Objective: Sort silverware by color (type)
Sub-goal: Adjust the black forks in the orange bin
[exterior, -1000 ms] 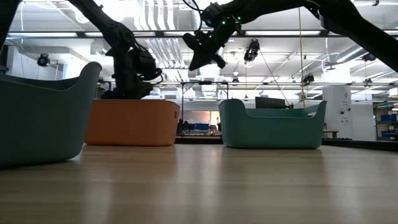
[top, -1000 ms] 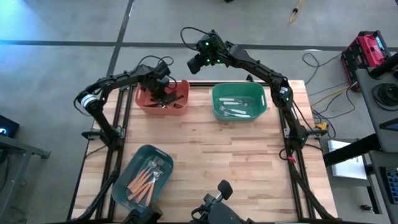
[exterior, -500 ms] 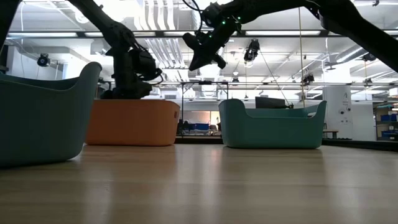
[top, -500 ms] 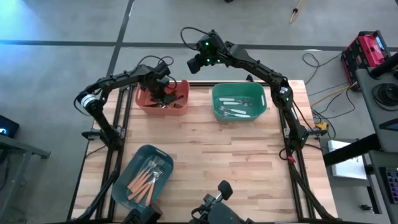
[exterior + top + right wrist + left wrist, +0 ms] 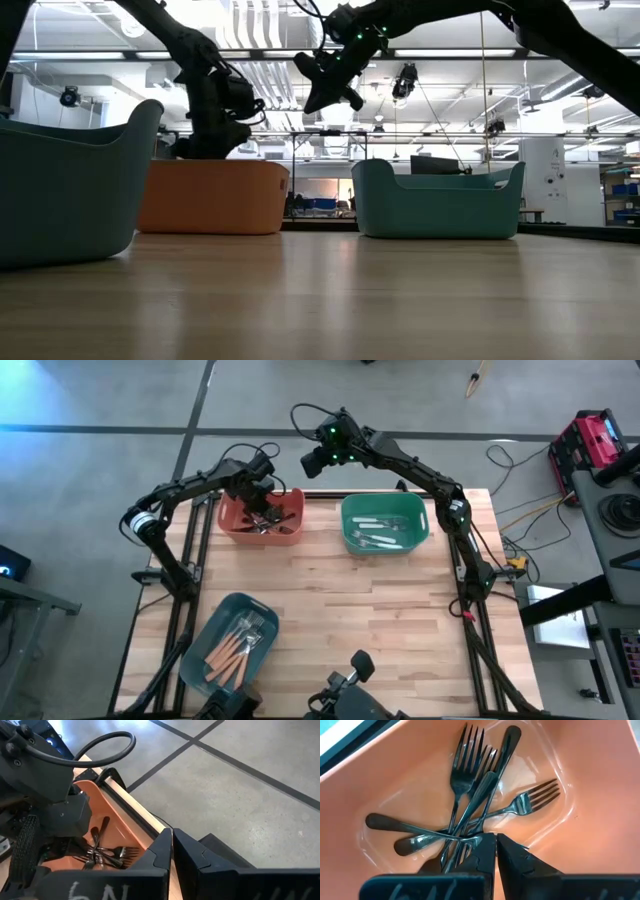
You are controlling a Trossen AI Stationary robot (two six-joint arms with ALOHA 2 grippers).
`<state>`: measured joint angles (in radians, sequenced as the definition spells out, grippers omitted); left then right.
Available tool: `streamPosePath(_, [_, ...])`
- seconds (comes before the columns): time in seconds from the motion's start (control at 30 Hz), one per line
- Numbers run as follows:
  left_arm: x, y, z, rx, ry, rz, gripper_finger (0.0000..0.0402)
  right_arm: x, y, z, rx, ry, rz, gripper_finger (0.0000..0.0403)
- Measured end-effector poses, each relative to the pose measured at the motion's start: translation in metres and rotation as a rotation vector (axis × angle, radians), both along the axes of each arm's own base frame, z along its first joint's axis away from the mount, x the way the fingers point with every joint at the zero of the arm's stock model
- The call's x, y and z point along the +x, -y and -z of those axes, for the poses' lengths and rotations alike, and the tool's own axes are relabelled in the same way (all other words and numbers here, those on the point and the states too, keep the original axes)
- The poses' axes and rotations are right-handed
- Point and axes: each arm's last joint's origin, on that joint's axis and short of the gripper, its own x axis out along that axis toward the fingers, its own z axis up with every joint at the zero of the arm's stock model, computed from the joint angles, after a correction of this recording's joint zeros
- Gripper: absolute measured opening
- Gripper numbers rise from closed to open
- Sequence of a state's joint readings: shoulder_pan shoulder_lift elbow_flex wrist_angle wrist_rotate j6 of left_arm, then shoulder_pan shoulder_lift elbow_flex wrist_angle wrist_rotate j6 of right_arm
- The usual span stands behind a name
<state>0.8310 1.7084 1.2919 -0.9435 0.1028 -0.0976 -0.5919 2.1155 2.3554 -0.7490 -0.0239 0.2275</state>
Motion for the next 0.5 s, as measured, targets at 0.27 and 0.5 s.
streamPosePath(0.27, [0.0, -0.0005, -0.0006, 0.011, -0.008, 0.0, 0.0, 0.0, 0.0, 0.0, 0.0, 0.0, -0.001, 0.0009])
streamPosePath(0.5, [-0.0001, -0.0005, -0.0024, 0.018, -0.006, 0.002, 0.0, 0.0, 0.0, -0.0002, -0.002, 0.0, -0.002, 0.0009])
